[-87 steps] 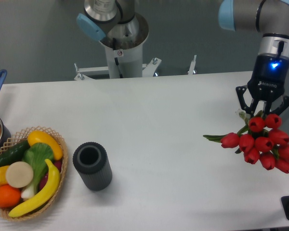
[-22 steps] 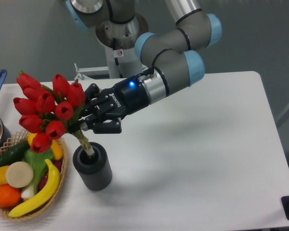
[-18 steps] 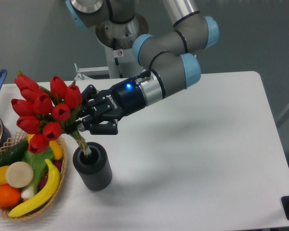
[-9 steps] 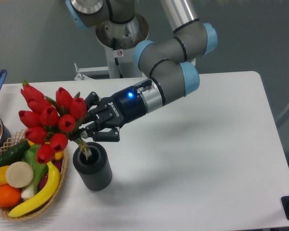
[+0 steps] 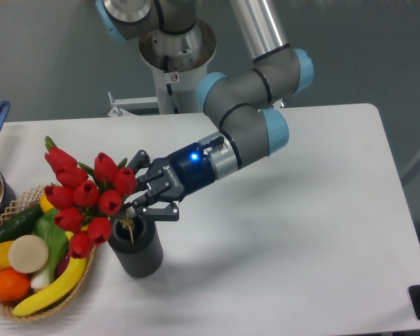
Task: Insert the flowers into the vase
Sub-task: 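Lower the tulip stems down into the black vase opening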
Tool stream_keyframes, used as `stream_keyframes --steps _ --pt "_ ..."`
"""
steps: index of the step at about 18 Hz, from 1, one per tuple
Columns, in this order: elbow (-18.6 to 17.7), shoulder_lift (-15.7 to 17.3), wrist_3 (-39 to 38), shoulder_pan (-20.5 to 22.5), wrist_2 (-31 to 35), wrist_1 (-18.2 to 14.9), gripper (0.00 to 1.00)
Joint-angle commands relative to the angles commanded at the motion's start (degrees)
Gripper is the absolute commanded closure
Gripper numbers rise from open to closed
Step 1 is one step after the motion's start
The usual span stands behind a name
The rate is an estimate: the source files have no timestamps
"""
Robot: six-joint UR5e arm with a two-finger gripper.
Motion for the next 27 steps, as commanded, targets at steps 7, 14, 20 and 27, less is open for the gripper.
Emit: stream_keyframes --steps 7,14,20,27 --pt "-1.41 -0.97 0.54 0.17 -0.09 0.09 0.70" --pt "-2.29 -2.46 3.70 0.26 0.00 0.00 0.69" --pt "-3.08 -2.73 4.67 0.35 0.09 0.00 0.68" --pt "-3.96 -2.90 4.84 0.35 0.35 0.00 0.62"
